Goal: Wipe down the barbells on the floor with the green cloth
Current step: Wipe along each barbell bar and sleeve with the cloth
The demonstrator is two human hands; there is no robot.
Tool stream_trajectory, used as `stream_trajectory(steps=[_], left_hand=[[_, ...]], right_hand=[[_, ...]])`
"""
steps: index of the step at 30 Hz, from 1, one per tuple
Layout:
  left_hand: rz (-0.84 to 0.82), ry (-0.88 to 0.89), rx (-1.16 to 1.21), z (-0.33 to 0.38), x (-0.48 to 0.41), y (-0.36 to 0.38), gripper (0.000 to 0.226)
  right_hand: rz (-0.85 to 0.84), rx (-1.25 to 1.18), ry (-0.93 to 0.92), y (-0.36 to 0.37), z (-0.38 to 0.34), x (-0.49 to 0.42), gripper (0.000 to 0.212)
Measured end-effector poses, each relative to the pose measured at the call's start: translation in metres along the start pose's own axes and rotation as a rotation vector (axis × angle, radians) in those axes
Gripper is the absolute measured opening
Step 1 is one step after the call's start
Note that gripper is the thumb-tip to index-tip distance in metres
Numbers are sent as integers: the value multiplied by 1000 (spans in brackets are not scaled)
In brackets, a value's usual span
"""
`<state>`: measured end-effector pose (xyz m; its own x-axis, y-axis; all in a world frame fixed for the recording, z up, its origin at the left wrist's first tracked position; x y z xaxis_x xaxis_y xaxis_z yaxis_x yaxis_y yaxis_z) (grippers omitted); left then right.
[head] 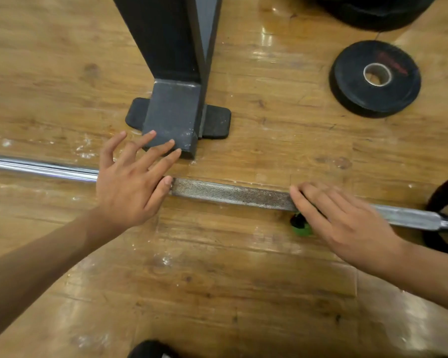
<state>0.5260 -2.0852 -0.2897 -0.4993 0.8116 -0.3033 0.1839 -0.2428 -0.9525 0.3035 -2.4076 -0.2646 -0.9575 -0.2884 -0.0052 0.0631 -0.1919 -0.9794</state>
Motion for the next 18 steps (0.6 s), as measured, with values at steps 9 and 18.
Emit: stream_trajectory(steps=[9,18], left_hand=[[-24,-56,-5,5,2,-4,56],[-45,-34,34,2,3,-5,56]], right_hand=[[176,-63,45,7,-90,-94,62],[65,49,17,-1,-26,-34,51]])
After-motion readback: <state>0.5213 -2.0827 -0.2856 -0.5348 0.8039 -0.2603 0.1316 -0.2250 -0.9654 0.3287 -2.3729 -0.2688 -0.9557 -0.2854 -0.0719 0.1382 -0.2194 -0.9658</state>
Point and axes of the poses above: each hand's wrist, its own x-axis away from the middle knuckle, its own y-axis out of the palm, z = x × y, the point moved 1 cm from there along -x, towards the middle knuckle, and after that the axes turned 6 degrees about x, right-handed, at the moved point
